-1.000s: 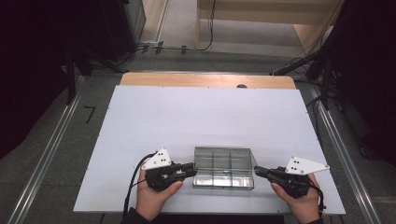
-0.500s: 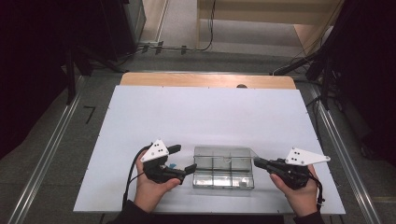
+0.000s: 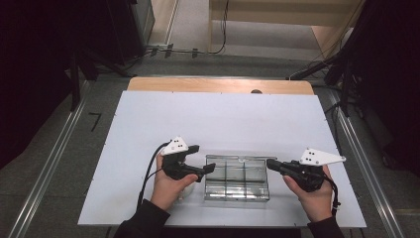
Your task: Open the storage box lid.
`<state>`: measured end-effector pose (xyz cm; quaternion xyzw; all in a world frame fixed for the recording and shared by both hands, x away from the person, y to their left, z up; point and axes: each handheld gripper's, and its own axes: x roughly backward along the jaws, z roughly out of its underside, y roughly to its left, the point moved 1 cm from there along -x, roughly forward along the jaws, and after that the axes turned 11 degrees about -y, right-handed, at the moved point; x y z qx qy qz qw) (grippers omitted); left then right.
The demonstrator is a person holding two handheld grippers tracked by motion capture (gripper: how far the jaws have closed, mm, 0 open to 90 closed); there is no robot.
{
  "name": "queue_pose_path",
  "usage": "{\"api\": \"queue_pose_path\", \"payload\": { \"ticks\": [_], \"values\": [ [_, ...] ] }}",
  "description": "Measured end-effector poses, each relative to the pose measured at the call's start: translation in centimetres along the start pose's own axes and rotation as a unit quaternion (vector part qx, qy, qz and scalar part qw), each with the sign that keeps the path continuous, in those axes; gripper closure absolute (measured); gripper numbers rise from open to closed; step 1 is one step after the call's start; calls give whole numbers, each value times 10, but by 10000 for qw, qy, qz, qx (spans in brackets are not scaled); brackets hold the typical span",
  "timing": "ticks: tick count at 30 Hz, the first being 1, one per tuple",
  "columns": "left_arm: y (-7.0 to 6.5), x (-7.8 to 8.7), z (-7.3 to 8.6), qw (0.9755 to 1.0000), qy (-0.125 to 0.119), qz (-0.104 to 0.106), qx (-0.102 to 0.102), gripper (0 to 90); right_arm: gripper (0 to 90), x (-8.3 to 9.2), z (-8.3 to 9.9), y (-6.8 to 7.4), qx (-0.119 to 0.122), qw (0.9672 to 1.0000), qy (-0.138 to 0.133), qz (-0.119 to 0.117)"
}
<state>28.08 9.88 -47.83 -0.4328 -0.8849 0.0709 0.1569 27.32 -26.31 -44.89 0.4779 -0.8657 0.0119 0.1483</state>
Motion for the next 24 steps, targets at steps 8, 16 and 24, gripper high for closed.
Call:
{"api": "queue_pose_path", "payload": {
  "ticks": [8, 16, 24],
  "values": [
    [0, -4, -6, 10000, -82, -42, 34, 423, 878, -2, -5, -5, -8, 10000, -38, 56],
    [3, -5, -7, 9999, -98, 8, 116, 597, 873, 5, -6, -11, -23, 10000, -89, 21],
    [3, -8, -8, 10000, -58, 2, 60, 617, 680, 14, -2, -21, -130, 9998, 26, 150]
  ]
}}
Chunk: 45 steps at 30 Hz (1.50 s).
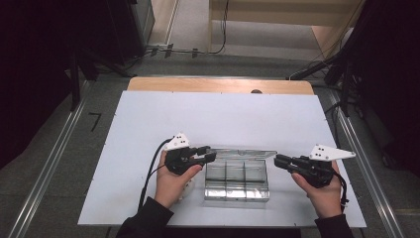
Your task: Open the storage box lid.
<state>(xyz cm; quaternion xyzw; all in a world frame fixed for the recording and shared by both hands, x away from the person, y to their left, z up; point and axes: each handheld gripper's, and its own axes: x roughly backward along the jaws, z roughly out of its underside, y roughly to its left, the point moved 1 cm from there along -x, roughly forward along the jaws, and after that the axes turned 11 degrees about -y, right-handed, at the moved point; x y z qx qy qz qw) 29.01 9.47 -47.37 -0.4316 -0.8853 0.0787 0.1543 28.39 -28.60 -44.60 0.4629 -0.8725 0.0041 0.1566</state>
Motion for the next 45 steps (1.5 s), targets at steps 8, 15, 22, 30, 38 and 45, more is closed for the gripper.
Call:
{"api": "queue_pose_path", "payload": {
  "ticks": [8, 15, 22, 30, 38, 45],
  "values": [
    [4, -1, -2, 10000, 30, 8, 78, 647, 510, -18, -2, -7, -46, 10000, -17, 61],
    [8, -3, -1, 9999, 83, -94, 97, 688, 568, -41, 3, -14, -181, 9998, -58, -72],
    [13, -7, 1, 9998, 150, -130, 40, 729, 703, -48, 15, -15, -147, 9997, -184, 65],
    [14, -10, 1, 9995, 191, -246, 25, 761, 744, -50, 18, -16, -242, 9990, -334, 193],
    [17, -8, 2, 9993, 244, -210, 184, 795, 762, -53, 20, -16, -510, 9980, -339, 163],
    [22, -3, 3, 9989, 279, -182, 341, 802, 754, -60, 20, -14, -670, 9969, -347, 244]
  ]
}}
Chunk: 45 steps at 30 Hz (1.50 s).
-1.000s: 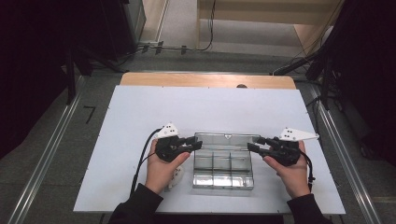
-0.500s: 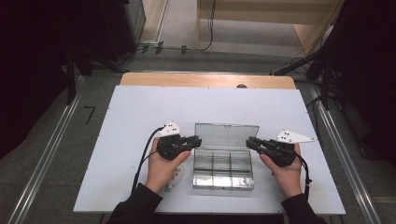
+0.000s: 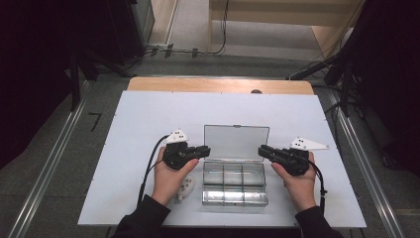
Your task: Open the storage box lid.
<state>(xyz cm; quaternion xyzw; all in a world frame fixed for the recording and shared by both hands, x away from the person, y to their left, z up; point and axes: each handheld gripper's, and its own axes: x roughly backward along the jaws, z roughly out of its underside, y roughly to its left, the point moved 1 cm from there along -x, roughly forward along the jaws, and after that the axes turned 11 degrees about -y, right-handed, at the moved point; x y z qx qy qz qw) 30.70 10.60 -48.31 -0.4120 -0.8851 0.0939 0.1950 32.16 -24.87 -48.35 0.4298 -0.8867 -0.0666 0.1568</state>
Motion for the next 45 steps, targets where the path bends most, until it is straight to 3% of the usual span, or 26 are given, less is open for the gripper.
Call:
{"api": "queue_pose_path", "payload": {
  "ticks": [9, 28, 38, 45],
  "values": [
    [4, -2, 0, 9998, -18, 23, 182, 802, 753, -3, 2, -1, -267, 9996, -9, 45],
    [14, -4, 3, 9987, -31, 160, 474, 804, 714, -8, 8, -3, -349, 9993, -94, 97],
    [15, -11, 6, 9983, 166, -124, 552, 716, 645, -15, 14, -10, -507, 9985, 117, 160],
    [18, -15, 8, 9976, 292, -199, 603, 645, 601, -18, 18, -14, -744, 9967, 271, 190]
  ]
}}
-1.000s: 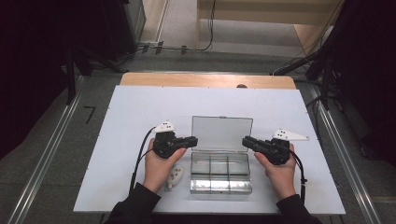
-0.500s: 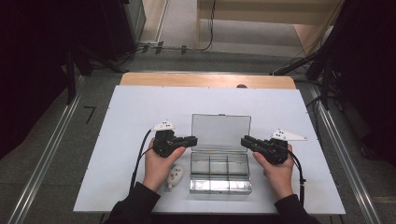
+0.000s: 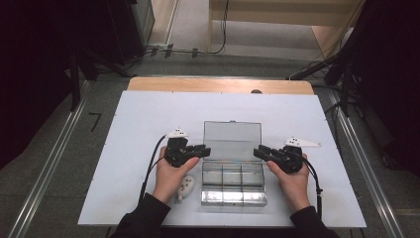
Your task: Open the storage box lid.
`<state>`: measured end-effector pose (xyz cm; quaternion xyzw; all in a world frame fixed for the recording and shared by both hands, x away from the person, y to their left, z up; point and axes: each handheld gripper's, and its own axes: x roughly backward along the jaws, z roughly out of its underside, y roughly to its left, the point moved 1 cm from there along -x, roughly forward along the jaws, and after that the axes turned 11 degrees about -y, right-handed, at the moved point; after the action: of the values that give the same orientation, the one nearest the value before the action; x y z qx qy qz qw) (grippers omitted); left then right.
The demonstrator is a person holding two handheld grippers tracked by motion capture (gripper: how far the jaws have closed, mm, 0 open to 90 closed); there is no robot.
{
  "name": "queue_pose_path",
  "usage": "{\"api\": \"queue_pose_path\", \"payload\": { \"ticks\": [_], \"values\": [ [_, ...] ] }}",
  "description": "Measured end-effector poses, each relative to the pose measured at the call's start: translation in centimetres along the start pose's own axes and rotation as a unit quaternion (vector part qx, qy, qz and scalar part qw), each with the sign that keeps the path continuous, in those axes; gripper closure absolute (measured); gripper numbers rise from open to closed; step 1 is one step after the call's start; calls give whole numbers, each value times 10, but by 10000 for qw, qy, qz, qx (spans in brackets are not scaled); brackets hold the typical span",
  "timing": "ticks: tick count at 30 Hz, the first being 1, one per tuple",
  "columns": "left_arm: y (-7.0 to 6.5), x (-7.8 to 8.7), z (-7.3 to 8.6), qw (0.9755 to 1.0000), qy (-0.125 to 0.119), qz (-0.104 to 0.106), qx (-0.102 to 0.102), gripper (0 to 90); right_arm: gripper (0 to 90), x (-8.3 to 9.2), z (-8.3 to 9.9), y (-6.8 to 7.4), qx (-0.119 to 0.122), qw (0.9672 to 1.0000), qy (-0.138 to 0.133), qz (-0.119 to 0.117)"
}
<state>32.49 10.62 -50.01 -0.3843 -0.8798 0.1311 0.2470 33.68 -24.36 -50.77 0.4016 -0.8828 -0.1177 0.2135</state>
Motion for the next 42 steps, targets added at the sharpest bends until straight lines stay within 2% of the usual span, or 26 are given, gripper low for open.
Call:
{"api": "queue_pose_path", "payload": {
  "ticks": [2, 5, 8, 16, 23, 27, 31, 34, 38, 42],
  "values": [
    [1, -2, 0, 10000, 39, 28, 28, 623, 601, -1, 1, -2, -189, 9998, 28, -49],
    [1, -4, 0, 9998, 154, 66, 65, 588, 585, -2, 2, -5, -332, 9994, 67, -110],
    [2, -6, 1, 9997, 211, 64, 91, 555, 563, -4, 4, -6, -406, 9990, 121, -108],
    [1, -7, 1, 9997, 223, -65, -11, 419, 502, -6, 5, -7, -560, 9980, 279, -104],
    [1, -7, 1, 9998, 211, -39, -22, 375, 452, -8, 6, -10, -771, 9959, 429, -174],
    [1, -6, 1, 9997, 211, -88, -53, 344, 430, -5, 5, -11, -814, 9958, 408, -100],
    [-1, -5, 0, 9998, 135, -101, -109, 310, 390, -2, 2, -10, -669, 9973, 286, -74],
    [-2, -3, -1, 9997, 41, -149, -172, 276, 341, 1, 0, -7, -466, 9987, 159, -127],
    [-3, 0, -3, 9996, -68, -164, -230, 194, 234, 7, -4, -2, -133, 9996, 61, -236],
    [-6, 4, -5, 9992, -166, -42, -353, 135, 163, 14, -6, 4, 253, 9995, 65, -200]
  ]
}}
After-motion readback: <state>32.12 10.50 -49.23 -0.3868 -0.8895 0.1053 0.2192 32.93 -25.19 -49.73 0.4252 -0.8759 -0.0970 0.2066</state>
